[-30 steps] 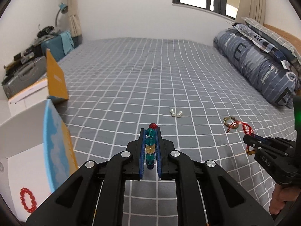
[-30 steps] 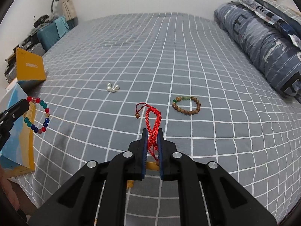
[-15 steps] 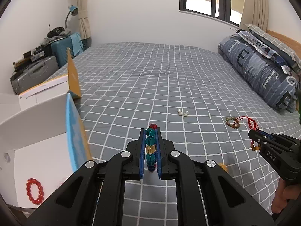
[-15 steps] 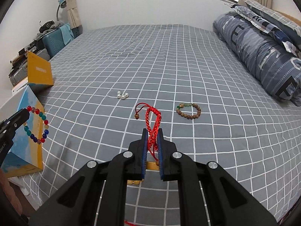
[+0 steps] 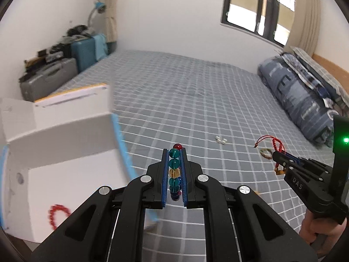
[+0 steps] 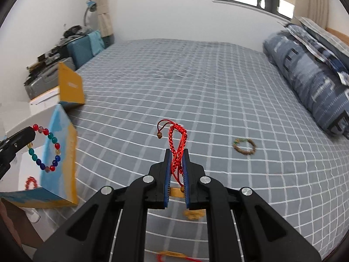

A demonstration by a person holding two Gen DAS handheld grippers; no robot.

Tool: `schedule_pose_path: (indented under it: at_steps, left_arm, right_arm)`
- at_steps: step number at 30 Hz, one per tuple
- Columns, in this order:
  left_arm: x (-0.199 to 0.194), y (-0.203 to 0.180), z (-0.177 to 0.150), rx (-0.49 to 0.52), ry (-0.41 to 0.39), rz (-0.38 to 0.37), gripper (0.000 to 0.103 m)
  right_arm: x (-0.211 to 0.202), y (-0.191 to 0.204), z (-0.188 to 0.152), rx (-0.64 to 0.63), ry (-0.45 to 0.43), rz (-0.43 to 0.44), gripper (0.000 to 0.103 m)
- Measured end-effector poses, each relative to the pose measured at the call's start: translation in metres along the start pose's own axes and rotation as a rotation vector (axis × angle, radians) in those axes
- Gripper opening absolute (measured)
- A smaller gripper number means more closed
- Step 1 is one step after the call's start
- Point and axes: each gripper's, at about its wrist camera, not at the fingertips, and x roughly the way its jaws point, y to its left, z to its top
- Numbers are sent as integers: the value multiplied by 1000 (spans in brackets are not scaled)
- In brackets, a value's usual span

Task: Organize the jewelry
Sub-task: 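Lower both held bracelets into the white box and open both tools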

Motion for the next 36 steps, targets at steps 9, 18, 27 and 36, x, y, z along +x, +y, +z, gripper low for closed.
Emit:
schedule_pose_path:
  at_steps: [9,18,27,36]
  left_arm:
    - [-46,96,-3,-83,-31,142,9]
    - [-54,187,-31,-189,53,253,9]
    - [-33,230,-57,-235,173,281,9]
    - [-17,239,-62,-230,227,307,9]
  right_arm:
    - [-10,122,17,-134,-32,143,9]
    - [-2,235,7,-260,15,270,9]
    - [38,287,-11,-339,191,249,9]
    - [63,300,-23,-331,264,232,9]
